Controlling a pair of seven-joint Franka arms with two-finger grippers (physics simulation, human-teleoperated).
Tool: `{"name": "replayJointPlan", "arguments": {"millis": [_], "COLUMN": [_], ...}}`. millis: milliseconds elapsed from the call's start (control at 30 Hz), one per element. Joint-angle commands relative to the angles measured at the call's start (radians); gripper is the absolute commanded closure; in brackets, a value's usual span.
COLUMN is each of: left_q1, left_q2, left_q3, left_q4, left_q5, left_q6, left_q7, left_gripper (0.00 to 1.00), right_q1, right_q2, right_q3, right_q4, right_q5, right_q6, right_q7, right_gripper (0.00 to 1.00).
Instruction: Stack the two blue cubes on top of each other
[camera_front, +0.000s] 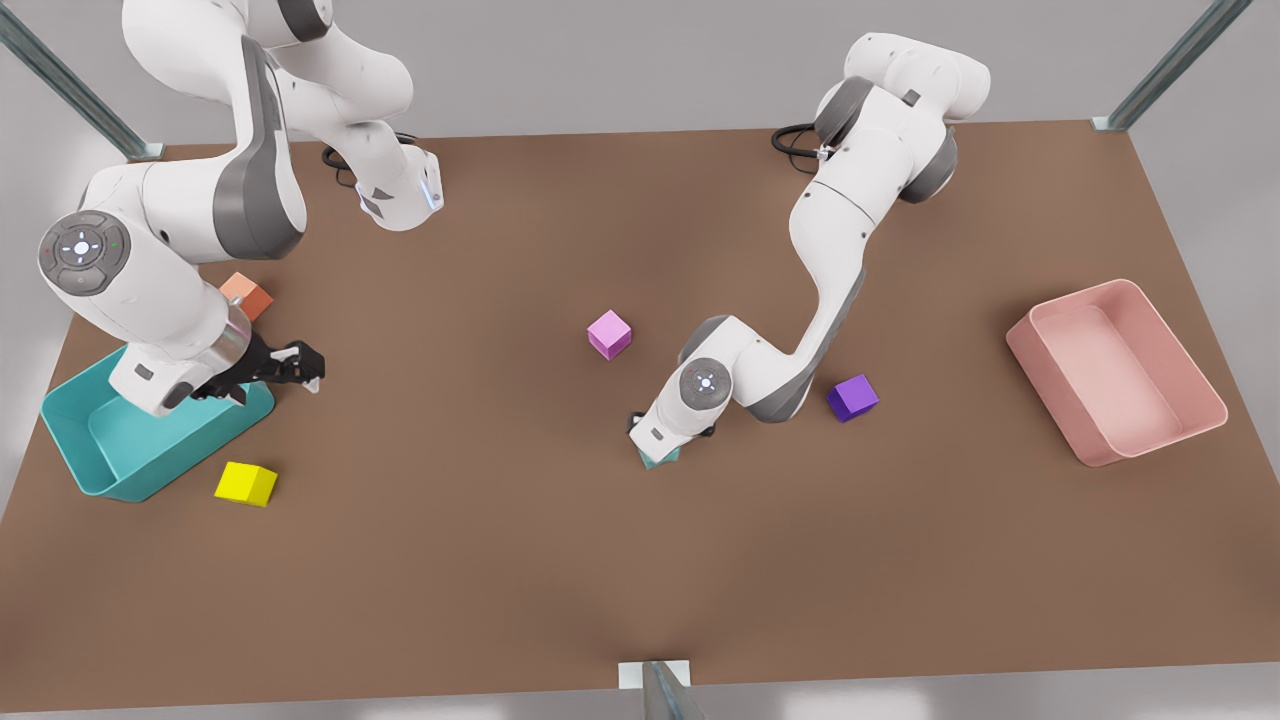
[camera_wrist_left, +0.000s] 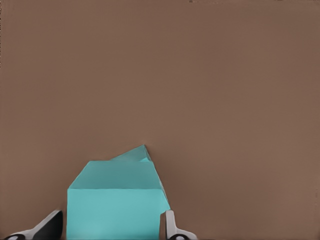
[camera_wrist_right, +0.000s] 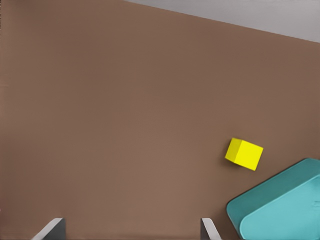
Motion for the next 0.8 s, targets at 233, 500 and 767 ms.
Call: {"name": "replayJointPlan", "arguments": {"millis": [233, 500, 767], "left_q1": [0.003, 0.330, 0.411], "left_q2": [-0.045, -0.251, -0.775], "left_q3": [-0.003, -0.022, 0.227], "left_q4": [0.002, 0.157, -0.377], "left_q5": [0.000, 0.146, -0.075], "left_q6": [-0.077, -0.675, -0.554], "left_q7": [-0.170, 0.477, 0.768], "left_gripper": [0.00, 0.00, 0.00], "right_q1": [0.005, 0.005, 0.005], "right_q2": [0.000, 0.002, 0.020], "right_q3": [0.000, 0.000, 0.000], "right_q4": [-0.001, 0.000, 0.002], "right_q5": [0.001, 0.001, 0.001], "right_q6": [-0.003, -0.002, -0.005], "right_q7": [-0.175, -0.174, -0.177], "right_gripper": [0.00, 0.00, 0.00]}}
